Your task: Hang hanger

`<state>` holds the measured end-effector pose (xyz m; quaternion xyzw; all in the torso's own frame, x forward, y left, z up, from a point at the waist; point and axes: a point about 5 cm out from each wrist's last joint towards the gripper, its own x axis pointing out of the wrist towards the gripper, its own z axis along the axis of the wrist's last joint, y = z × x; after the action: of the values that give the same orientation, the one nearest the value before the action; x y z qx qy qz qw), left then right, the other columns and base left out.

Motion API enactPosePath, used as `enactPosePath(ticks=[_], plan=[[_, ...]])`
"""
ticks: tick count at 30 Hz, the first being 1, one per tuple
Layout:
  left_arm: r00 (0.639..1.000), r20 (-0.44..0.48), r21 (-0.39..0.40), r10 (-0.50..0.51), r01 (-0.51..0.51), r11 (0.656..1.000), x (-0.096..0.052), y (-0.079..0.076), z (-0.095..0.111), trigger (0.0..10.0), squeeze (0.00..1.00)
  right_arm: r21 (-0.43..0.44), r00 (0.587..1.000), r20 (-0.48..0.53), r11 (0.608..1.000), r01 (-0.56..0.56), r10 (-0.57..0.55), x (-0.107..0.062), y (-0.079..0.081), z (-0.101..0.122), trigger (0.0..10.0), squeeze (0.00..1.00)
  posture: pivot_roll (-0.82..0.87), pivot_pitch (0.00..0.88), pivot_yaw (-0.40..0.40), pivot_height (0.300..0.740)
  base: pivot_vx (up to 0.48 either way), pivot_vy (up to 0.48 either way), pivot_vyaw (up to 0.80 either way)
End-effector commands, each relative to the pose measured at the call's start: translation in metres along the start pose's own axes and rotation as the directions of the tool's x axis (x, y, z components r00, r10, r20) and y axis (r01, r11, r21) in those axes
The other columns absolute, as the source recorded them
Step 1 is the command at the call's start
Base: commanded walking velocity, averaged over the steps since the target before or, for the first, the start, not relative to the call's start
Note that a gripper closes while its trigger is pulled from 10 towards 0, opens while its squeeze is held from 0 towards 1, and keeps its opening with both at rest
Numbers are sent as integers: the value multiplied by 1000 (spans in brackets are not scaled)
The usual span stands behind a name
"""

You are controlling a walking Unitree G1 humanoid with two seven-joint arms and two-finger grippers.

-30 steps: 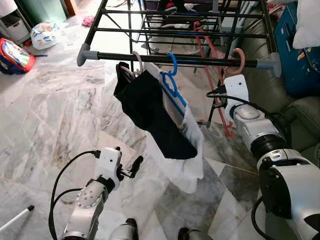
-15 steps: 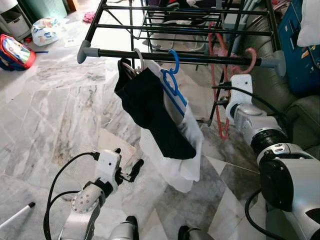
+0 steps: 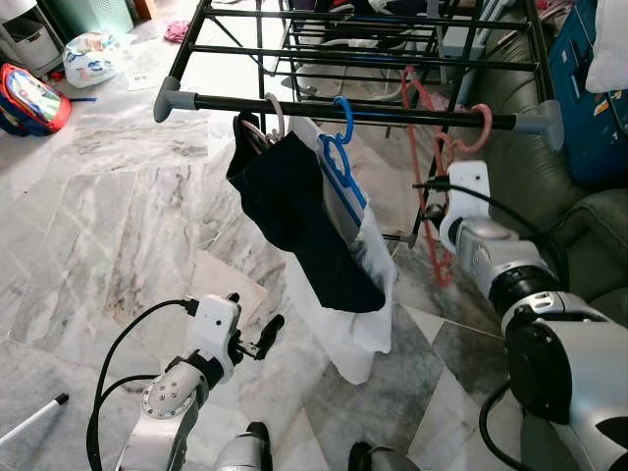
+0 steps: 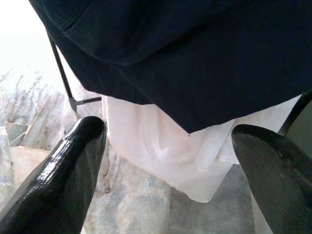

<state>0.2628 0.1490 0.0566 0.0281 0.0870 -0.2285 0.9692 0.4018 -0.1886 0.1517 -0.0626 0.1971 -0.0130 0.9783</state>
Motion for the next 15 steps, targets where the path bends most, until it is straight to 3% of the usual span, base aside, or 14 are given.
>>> enactPosePath(ticks=[1,6,15], plan=[[1000,-17,-2,-4,3,1000,-1,-3,-3,10000,0,-43,1000,20,999,5,-4,0,-2,3,10000,1000,187,249,8,740,0,0,0],[1000,-18,-4,-6,6,1000,0,-4,-3,10000,0,-65,999,35,998,9,-7,0,-3,5,10000,1000,185,249,8,740,0,0,0],[1000,-20,-3,3,-3,1000,1,-2,-3,10000,0,-84,986,169,996,14,0,-3,-5,31,10000,1000,177,245,10,740,0,0,0]])
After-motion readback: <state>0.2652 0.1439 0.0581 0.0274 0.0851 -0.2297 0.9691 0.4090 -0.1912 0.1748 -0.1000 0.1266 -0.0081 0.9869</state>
